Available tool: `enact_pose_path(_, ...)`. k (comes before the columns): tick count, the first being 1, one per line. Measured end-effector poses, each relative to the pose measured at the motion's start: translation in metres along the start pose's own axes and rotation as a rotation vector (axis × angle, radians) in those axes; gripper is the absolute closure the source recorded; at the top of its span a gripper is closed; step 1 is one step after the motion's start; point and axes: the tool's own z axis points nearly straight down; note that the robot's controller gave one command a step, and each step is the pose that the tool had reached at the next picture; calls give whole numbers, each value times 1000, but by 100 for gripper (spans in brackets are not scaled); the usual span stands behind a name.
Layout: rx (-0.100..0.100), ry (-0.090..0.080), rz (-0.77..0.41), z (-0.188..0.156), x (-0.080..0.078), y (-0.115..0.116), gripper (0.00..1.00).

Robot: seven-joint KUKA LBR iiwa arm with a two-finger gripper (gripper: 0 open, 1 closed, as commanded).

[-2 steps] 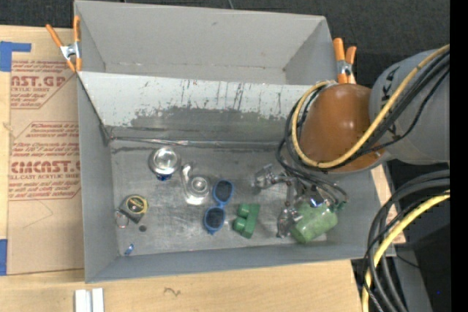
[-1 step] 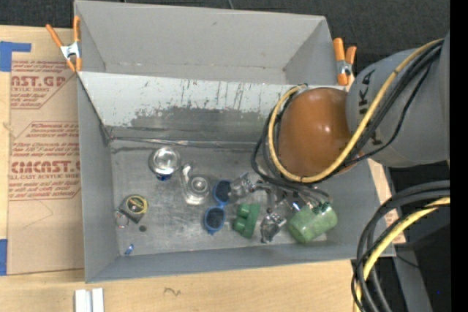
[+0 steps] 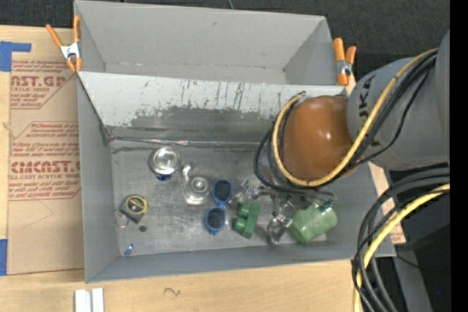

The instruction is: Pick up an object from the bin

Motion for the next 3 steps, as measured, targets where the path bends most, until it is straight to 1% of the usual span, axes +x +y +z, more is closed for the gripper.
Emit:
enact_pose_path(1, 0, 5, -155, 0, -12, 3, 0)
enact_pose_path(2, 1, 8, -155, -1, -11, 3, 100)
enact_pose_path(3, 5, -2, -153, -85, -14, 2, 100)
